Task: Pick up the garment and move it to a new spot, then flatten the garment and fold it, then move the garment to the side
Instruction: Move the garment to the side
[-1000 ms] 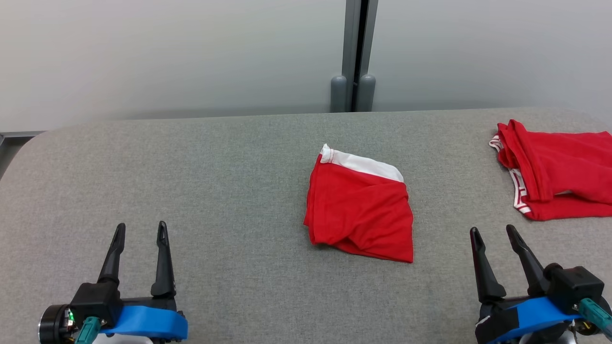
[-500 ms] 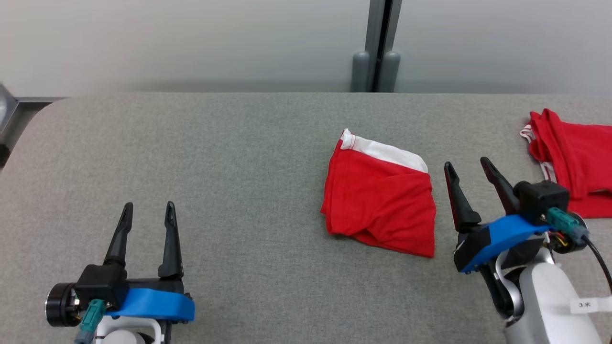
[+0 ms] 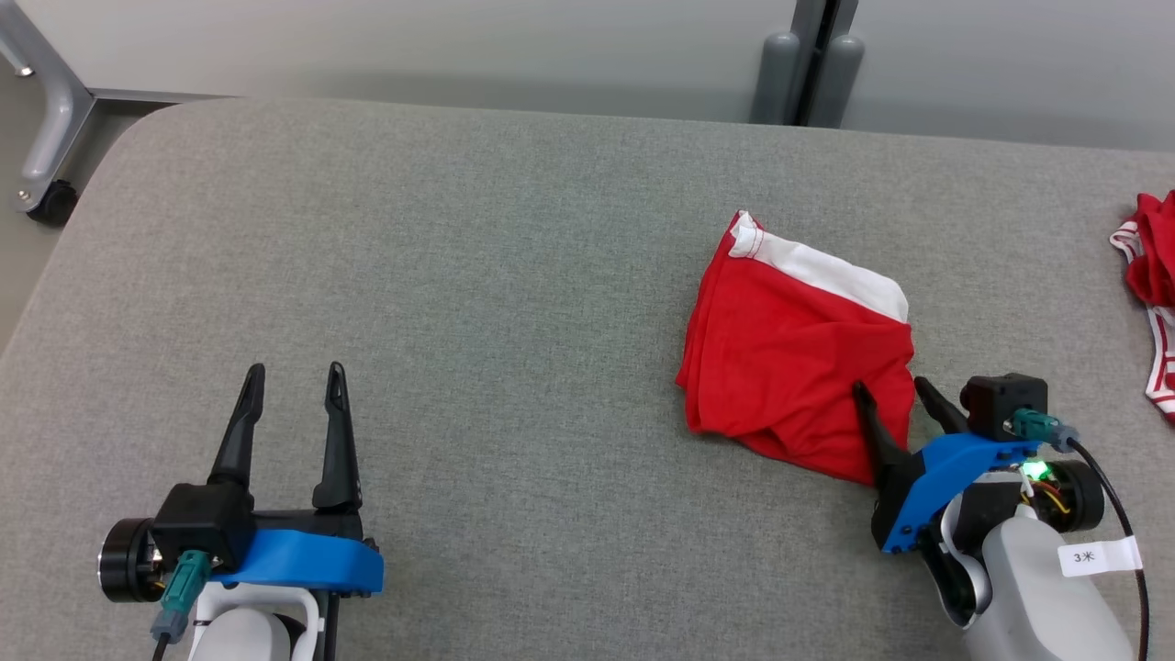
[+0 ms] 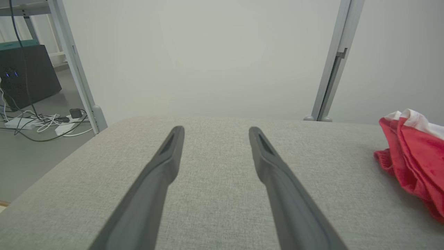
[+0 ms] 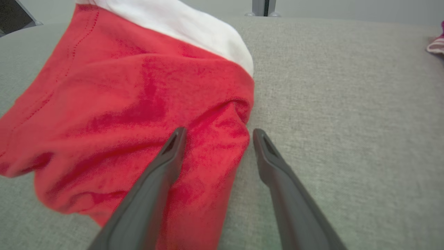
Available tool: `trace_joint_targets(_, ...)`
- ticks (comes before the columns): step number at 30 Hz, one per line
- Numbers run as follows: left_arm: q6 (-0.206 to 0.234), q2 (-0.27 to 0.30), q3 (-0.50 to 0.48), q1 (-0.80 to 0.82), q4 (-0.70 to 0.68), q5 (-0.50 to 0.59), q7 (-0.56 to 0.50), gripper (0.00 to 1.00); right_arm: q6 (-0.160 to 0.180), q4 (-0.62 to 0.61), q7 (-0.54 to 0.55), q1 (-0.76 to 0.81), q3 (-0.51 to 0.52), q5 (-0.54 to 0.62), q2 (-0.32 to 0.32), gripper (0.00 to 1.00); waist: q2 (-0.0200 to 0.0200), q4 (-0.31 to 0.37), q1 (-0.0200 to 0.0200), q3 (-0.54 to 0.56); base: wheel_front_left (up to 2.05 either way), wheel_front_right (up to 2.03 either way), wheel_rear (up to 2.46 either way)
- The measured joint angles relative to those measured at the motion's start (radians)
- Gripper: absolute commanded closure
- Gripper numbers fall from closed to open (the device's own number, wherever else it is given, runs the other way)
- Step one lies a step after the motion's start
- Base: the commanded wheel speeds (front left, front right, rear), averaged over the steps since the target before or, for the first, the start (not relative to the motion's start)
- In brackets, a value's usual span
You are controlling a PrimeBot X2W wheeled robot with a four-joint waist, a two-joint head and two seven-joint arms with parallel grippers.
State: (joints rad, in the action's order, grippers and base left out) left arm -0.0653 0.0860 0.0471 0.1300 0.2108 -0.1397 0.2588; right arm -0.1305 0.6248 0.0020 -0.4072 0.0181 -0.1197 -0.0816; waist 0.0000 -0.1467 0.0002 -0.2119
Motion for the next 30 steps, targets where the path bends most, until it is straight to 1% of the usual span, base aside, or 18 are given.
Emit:
trace_joint_targets(4, 0.003, 0.0, 0.001, 0.002, 0.003, 0.0, 0.001, 0.0, 0.0, 0.068, -0.012, -0.011, 0.0, -0.035, 0.009, 0.0, 0.0, -0.007, 0.0, -0.008, 0.0, 0.0, 0.0)
trace_joint_targets(10, 0.003, -0.002, 0.004, 0.02, 0.007, -0.001, 0.003, 0.0, 0.0, 0.138, -0.023, -0.049, -0.036, -0.088, 0.014, 0.0, 0.0, -0.006, 0.0, -0.018, 0.0, 0.0, 0.0)
trace_joint_targets(11, 0.003, -0.003, 0.005, 0.022, 0.007, -0.001, 0.003, 0.0, 0.0, 0.146, -0.031, -0.057, -0.042, -0.108, 0.015, 0.35, 0.0, -0.005, -0.0001, -0.02, 0.0, 0.0, 0.0)
trace_joint_targets(12, 0.003, -0.004, 0.005, 0.023, 0.007, -0.001, 0.003, 0.0, 0.0, 0.153, -0.037, -0.063, -0.048, -0.122, 0.016, 0.77, 0.0, -0.004, 0.0, -0.023, 0.0, 0.0, 0.0)
trace_joint_targets(13, 0.003, -0.004, 0.005, 0.025, 0.006, -0.002, 0.003, 0.0, 0.0, 0.159, -0.049, -0.069, -0.059, -0.13, 0.017, 0.86, 0.0, -0.002, 0.0, -0.026, 0.0, 0.0, 0.0)
trace_joint_targets(14, 0.003, -0.005, 0.006, 0.027, 0.005, -0.002, 0.003, 0.0, 0.0, 0.163, -0.061, -0.075, -0.067, -0.134, 0.019, 1.0, 0.0, 0.002, 0.0, -0.03, 0.0, 0.0, 0.0)
trace_joint_targets(16, 0.003, -0.007, 0.005, 0.031, 0.002, -0.008, 0.003, 0.0, 0.0, 0.167, -0.079, -0.088, -0.089, -0.139, 0.018, 1.0, 0.0, 0.013, 0.0, -0.038, 0.0, 0.0, 0.0)
trace_joint_targets(19, 0.003, -0.008, 0.003, 0.038, -0.002, -0.009, 0.003, 0.0, -0.001, 0.159, -0.106, -0.103, -0.124, -0.134, -0.006, 1.0, 0.0, 0.037, 0.0, -0.053, 0.0, 0.0, 0.0)
trace_joint_targets(24, -0.002, -0.009, 0.006, 0.054, -0.016, -0.007, 0.003, 0.0, -0.001, 0.116, -0.132, -0.122, -0.171, -0.119, -0.096, 1.0, 0.0, 0.102, -0.0001, -0.089, 0.0, 0.0, 0.0)
trace_joint_targets(30, -0.007, -0.003, 0.016, 0.106, -0.035, 0.005, 0.003, 0.0, 0.0, 0.022, -0.138, -0.123, -0.195, -0.122, -0.198, 1.0, 0.0, 0.19, 0.0, -0.146, 0.0, 0.0, 0.0)
